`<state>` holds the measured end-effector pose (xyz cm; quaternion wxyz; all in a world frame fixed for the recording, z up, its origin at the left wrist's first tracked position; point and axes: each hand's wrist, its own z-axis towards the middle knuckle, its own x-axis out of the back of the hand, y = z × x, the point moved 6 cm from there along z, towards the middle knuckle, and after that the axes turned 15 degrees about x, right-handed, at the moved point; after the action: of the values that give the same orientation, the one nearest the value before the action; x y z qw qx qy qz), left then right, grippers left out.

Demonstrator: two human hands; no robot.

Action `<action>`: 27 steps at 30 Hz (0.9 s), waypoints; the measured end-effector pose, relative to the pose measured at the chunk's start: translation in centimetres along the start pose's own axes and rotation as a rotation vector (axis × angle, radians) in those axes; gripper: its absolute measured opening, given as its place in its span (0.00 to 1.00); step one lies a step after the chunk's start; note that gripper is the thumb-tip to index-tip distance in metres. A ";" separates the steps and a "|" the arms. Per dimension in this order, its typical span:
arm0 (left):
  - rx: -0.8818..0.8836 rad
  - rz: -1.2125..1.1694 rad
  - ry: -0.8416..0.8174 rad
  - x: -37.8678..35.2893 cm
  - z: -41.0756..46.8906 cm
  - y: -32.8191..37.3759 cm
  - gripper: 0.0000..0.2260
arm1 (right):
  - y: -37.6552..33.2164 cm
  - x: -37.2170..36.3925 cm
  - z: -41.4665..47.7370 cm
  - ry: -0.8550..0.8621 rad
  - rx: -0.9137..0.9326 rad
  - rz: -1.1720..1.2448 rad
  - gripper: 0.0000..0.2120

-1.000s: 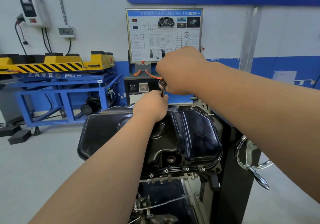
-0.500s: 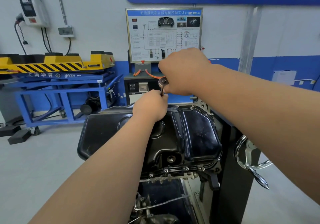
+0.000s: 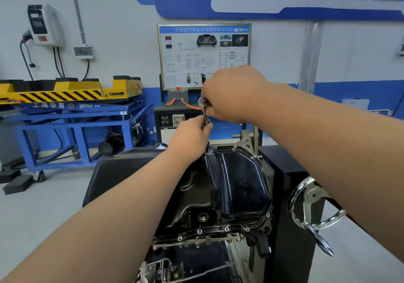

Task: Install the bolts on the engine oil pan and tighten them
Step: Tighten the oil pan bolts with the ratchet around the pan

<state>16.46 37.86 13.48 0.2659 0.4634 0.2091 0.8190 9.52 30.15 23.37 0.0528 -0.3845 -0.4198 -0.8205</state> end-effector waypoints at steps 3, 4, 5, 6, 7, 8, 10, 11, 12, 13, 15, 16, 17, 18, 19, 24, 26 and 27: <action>-0.025 0.012 -0.044 -1.5 0.4 1.3 0.10 | 1.1 -0.9 -1.1 0.002 -0.062 0.026 0.16; -0.040 0.025 -0.049 -1.9 0.5 1.3 0.09 | 1.3 -1.4 -1.4 -0.007 -0.074 0.037 0.16; -0.054 0.030 -0.051 -2.3 0.5 1.3 0.09 | 1.5 -1.8 -1.6 -0.011 -0.087 0.051 0.17; -0.063 0.026 -0.053 -2.5 0.6 1.3 0.09 | 1.7 -2.1 -1.7 -0.012 -0.101 0.065 0.17; -0.066 0.022 -0.053 -2.5 0.7 1.2 0.10 | 1.9 -2.4 -1.9 -0.011 -0.113 0.082 0.17; -0.063 0.026 -0.050 -2.5 0.8 1.2 0.11 | 2.0 -2.5 -1.9 -0.014 -0.124 0.099 0.17; -0.052 0.038 -0.039 -2.6 0.8 1.1 0.12 | 2.1 -2.7 -1.9 -0.024 -0.135 0.119 0.18; -0.045 0.034 -0.026 -2.6 0.8 1.1 0.12 | 2.0 -2.7 -1.9 -0.023 -0.137 0.124 0.18; -0.039 0.024 -0.011 -2.5 0.8 1.0 0.12 | 2.0 -2.6 -1.9 -0.018 -0.139 0.127 0.17; -0.032 0.009 0.001 -2.4 0.8 0.9 0.11 | 1.9 -2.5 -1.8 -0.012 -0.140 0.128 0.17; -0.032 -0.011 0.008 -2.2 0.8 0.7 0.09 | 1.6 -2.3 -1.8 -0.005 -0.135 0.123 0.18; -0.039 -0.016 0.010 -2.2 0.8 0.8 0.09 | 1.4 -2.2 -1.8 -0.004 -0.128 0.116 0.18; -0.047 -0.020 0.015 -2.1 0.7 0.8 0.10 | 1.3 -2.1 -1.8 -0.004 -0.123 0.111 0.18; -0.053 -0.028 0.021 -2.1 0.6 0.9 0.11 | 1.2 -2.0 -1.8 -0.003 -0.123 0.107 0.18; -0.057 -0.039 0.027 -2.0 0.6 1.0 0.11 | 1.2 -1.9 -1.7 0.000 -0.125 0.102 0.18; -0.052 -0.048 0.010 -2.1 0.6 0.9 0.08 | 1.1 -1.6 -1.5 -0.008 -0.120 0.092 0.18; -0.054 -0.034 0.013 -2.1 0.6 0.9 0.07 | 1.0 -1.8 -1.5 -0.010 -0.126 0.106 0.16; -0.053 -0.027 0.016 -2.1 0.7 0.8 0.08 | 1.0 -1.8 -1.5 -0.008 -0.136 0.113 0.15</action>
<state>17.76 35.95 12.93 0.2873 0.4470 0.1956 0.8243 10.31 28.02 22.25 0.0712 -0.4136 -0.3409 -0.8412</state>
